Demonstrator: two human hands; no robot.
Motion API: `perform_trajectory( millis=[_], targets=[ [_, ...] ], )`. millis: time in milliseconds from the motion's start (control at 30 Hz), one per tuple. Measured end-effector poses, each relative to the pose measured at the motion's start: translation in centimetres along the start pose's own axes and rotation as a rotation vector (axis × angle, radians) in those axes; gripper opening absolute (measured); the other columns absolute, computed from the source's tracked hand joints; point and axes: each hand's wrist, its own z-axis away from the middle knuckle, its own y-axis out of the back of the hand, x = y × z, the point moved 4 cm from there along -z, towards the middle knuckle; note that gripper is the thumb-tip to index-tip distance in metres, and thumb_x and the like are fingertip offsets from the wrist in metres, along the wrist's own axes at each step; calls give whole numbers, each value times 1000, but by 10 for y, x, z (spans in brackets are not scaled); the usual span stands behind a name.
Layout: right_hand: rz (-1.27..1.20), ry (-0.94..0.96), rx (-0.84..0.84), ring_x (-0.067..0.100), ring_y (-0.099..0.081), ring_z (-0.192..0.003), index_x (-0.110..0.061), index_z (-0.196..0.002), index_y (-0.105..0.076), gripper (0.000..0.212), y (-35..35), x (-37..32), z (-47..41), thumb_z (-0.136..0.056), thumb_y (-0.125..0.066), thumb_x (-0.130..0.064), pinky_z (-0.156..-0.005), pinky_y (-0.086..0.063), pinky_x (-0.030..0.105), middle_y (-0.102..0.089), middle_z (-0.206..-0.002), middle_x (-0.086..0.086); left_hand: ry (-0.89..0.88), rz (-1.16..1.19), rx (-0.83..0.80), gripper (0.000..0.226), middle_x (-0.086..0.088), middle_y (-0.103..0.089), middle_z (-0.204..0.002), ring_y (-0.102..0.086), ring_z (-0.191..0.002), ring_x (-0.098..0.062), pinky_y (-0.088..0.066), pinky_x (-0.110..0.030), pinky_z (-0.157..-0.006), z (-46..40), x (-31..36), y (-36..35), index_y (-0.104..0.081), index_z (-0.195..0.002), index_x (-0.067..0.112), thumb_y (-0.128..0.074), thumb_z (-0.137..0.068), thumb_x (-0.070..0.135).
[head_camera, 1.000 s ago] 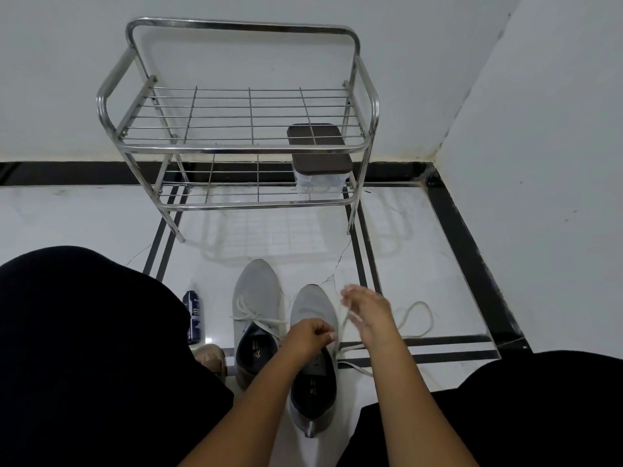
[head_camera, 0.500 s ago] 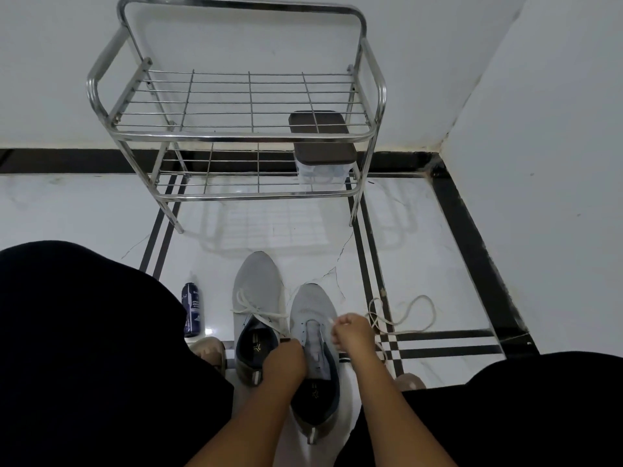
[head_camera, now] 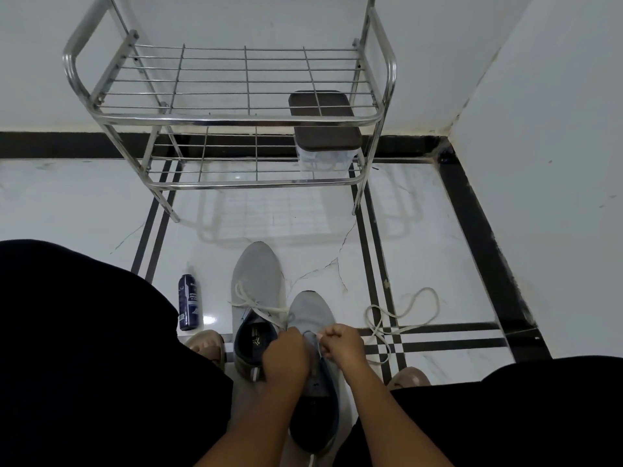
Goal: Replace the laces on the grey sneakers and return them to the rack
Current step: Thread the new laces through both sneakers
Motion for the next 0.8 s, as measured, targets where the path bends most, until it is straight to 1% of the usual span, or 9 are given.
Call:
perform_trajectory(
  millis=[67, 100, 200, 267, 367, 500, 600, 733, 800],
  targets=[
    [45, 22, 13, 16, -60, -69, -21, -67, -65, 17, -2, 0, -1, -81, -73, -14, -75, -54, 34, -66, -69, 0, 15, 20, -8, 28, -8, -62, -115, -61, -106, -26, -48, -33, -80, -3, -1, 0, -59, -108, 13, -37, -99, 27],
    [78, 32, 14, 15, -61, -71, -22, -66, -65, 18, -4, -1, -1, -81, -73, -15, -76, -54, 33, -67, -71, -2, 29, 34, -13, 27, -8, -63, -113, -62, -105, -26, -48, -33, -80, -5, -2, 0, -61, -105, 13, -38, -98, 25],
    [216, 63, 31, 16, -64, -74, -25, -61, -64, 24, -8, -1, -2, -81, -70, -13, -74, -52, 27, -68, -72, -3, 67, 98, -12, 24, -8, -68, -106, -64, -101, -26, -50, -34, -78, -8, -7, -1, -68, -99, 15, -45, -93, 20],
    [283, 67, 39, 19, -66, -74, -24, -58, -65, 26, -11, -1, -2, -80, -65, -11, -72, -53, 29, -70, -71, -1, 73, 148, -13, 22, -7, -70, -101, -66, -95, -25, -50, -32, -74, -9, -10, -1, -70, -92, 17, -49, -90, 18],
    [386, 93, 77, 19, -66, -75, -18, -62, -67, 21, -13, -6, -3, -80, -58, -11, -68, -53, 29, -70, -75, 0, 54, 209, -12, 19, -7, -71, -92, -67, -88, -25, -49, -31, -70, -9, -11, -2, -71, -84, 18, -53, -87, 22],
    [406, 125, 142, 19, -64, -75, -19, -58, -61, 25, -13, -7, -3, -83, -60, -16, -66, -50, 28, -69, -76, 0, -9, 198, -5, 19, -9, -70, -88, -66, -86, -25, -47, -31, -69, -8, -8, -1, -70, -81, 15, -54, -86, 23],
    [396, 125, 118, 16, -62, -78, -23, -57, -57, 28, -13, -6, -4, -83, -65, -19, -67, -46, 24, -67, -80, -3, -47, 174, -4, 20, -8, -70, -90, -65, -88, -25, -45, -31, -69, -8, -7, -2, -69, -83, 16, -52, -88, 24],
    [383, 120, 126, 15, -64, -79, -23, -61, -63, 22, -13, -4, -4, -82, -67, -20, -70, -49, 25, -69, -80, -4, -88, 133, -3, 21, -9, -69, -91, -64, -88, -25, -36, -29, -65, -7, -6, -2, -66, -81, 14, -49, -90, 22],
    [372, 133, 142, 14, -63, -79, -24, -64, -65, 19, -14, -4, -2, -82, -68, -20, -69, -48, 24, -69, -81, -6, -107, 120, -5, 23, -10, -68, -91, -63, -90, -25, -36, -29, -65, -7, -6, 0, -66, -83, 13, -48, -92, 22]
  ],
)
